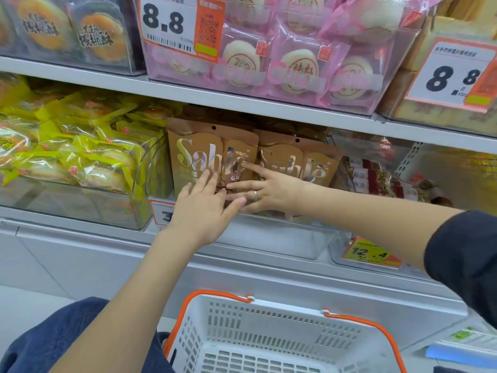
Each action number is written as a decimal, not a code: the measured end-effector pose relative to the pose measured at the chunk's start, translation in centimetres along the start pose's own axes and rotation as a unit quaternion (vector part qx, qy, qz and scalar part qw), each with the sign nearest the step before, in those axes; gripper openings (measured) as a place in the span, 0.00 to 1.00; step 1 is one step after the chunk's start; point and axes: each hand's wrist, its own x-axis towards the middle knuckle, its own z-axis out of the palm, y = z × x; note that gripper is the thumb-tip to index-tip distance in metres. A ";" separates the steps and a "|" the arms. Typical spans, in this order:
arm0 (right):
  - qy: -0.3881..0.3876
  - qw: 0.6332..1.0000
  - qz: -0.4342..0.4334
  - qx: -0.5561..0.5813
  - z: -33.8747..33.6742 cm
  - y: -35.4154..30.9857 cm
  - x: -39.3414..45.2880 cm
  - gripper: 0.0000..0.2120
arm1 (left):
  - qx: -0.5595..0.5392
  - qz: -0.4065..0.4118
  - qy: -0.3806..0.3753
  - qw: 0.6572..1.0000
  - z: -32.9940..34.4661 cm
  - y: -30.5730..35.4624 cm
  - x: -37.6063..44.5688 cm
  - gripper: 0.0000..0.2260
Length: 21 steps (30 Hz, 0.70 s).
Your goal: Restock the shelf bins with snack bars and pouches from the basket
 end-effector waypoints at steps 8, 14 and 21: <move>-0.007 1.000 0.018 0.005 1.9 -1.4 -1.0 0.37 | 0.009 -0.003 -0.010 1.000 0.1 0.1 0.2 0.28; 0.067 0.997 0.013 0.024 2.1 -1.5 -1.4 0.35 | 0.006 -0.006 -0.011 1.000 0.2 0.0 0.0 0.28; 0.213 0.949 0.173 0.158 1.2 -1.8 -4.4 0.36 | 0.001 0.006 -0.003 1.000 0.3 0.2 -0.1 0.27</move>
